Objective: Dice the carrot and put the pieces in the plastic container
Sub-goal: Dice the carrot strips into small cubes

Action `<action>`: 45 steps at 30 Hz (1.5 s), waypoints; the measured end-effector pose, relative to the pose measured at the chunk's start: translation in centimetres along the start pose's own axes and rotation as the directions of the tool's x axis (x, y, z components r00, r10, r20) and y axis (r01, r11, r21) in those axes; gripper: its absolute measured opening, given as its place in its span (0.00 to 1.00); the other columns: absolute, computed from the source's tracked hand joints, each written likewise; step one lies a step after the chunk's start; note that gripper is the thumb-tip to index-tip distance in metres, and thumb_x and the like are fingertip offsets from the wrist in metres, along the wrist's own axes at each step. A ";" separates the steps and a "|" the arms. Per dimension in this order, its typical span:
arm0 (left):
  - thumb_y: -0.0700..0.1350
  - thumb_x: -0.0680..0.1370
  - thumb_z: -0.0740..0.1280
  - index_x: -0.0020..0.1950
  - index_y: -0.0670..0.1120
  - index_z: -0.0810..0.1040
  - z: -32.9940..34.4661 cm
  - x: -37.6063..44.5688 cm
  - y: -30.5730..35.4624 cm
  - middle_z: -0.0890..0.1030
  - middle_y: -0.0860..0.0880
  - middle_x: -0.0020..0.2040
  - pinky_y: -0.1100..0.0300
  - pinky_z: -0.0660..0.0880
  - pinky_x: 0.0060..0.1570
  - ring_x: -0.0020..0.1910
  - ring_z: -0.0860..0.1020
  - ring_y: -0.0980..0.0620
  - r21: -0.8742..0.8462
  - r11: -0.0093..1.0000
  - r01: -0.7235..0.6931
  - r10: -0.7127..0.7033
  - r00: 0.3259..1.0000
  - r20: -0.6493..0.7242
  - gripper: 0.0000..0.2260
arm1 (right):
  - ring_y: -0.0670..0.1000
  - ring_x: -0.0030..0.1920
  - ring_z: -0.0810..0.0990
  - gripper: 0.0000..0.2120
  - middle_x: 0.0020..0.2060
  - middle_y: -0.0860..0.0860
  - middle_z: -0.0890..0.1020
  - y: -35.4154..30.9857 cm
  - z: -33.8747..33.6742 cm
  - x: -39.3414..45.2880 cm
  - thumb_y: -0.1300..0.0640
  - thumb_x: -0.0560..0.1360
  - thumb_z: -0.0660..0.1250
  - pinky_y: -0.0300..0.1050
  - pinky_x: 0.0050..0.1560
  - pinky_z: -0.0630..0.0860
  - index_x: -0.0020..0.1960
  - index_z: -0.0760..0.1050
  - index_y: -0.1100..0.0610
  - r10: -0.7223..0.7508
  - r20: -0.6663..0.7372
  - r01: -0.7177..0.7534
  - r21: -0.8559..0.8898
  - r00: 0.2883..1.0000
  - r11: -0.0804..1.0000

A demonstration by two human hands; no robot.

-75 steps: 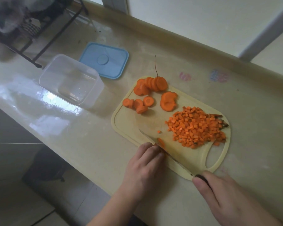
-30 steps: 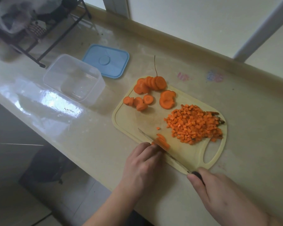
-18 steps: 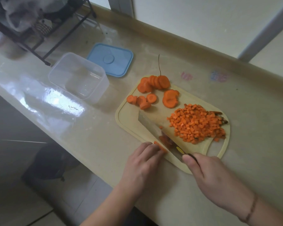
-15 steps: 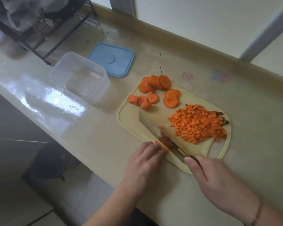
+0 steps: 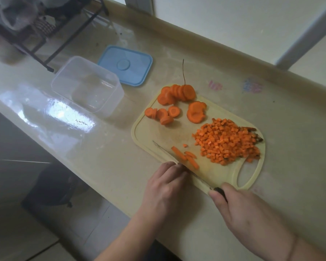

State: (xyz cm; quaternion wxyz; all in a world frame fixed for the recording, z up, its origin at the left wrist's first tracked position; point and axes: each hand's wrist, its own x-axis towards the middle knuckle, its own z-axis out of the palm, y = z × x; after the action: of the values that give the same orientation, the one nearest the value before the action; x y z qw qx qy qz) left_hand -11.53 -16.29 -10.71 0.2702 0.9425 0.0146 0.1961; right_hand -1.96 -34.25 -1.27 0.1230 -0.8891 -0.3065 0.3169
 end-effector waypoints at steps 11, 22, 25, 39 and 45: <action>0.33 0.74 0.74 0.57 0.38 0.84 -0.4 -0.5 0.1 0.81 0.45 0.56 0.56 0.76 0.59 0.57 0.78 0.45 -0.008 1.000 0.007 -0.007 1.000 0.007 0.12 | 0.48 0.30 0.75 0.33 0.26 0.51 0.75 1.6 0.7 1.9 0.29 0.75 0.41 0.52 0.33 0.70 0.34 0.69 0.54 -0.065 -0.140 0.095 0.225 0.988 0.970; 0.31 0.73 0.74 0.56 0.36 0.83 -0.1 -1.8 0.3 0.81 0.43 0.57 0.59 0.72 0.66 0.61 0.77 0.45 -0.023 0.999 -0.022 0.022 1.000 -0.018 0.12 | 0.47 0.31 0.74 0.31 0.26 0.47 0.74 2.1 0.4 -0.2 0.27 0.73 0.39 0.48 0.33 0.69 0.36 0.66 0.49 -0.081 -0.128 0.099 0.141 0.988 0.985; 0.32 0.73 0.74 0.55 0.36 0.84 0.0 -1.7 0.3 0.82 0.43 0.56 0.58 0.74 0.65 0.60 0.77 0.45 -0.020 1.000 -0.010 0.010 1.000 -0.023 0.11 | 0.48 0.31 0.74 0.31 0.25 0.48 0.74 2.1 0.6 -0.5 0.26 0.72 0.38 0.51 0.34 0.71 0.36 0.65 0.50 -0.073 -0.126 0.090 0.128 0.989 0.988; 0.32 0.74 0.75 0.54 0.37 0.85 0.3 -1.6 0.2 0.84 0.43 0.57 0.53 0.77 0.62 0.61 0.79 0.44 -0.040 0.999 -0.001 0.001 1.000 -0.014 0.10 | 0.50 0.41 0.80 0.44 0.30 0.48 0.72 0.8 0.6 -1.0 0.26 0.59 0.16 0.47 0.38 0.73 0.44 0.63 0.47 -0.003 -0.031 0.000 -0.101 1.000 0.995; 0.32 0.73 0.76 0.53 0.37 0.85 0.3 -1.4 0.1 0.84 0.43 0.54 0.55 0.77 0.61 0.58 0.80 0.45 -0.028 0.999 -0.016 0.016 1.000 0.002 0.10 | 0.50 0.38 0.79 0.29 0.31 0.47 0.74 -0.6 0.6 1.1 0.31 0.71 0.34 0.48 0.36 0.72 0.44 0.66 0.48 -0.070 -0.096 0.071 0.007 0.993 0.997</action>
State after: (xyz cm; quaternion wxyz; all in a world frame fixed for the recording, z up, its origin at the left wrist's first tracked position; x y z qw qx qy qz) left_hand -12.70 -16.70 -11.35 0.2818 0.9390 0.0041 0.1972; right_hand -1.94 -33.11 -2.07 0.1534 -0.8913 -0.3297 0.2709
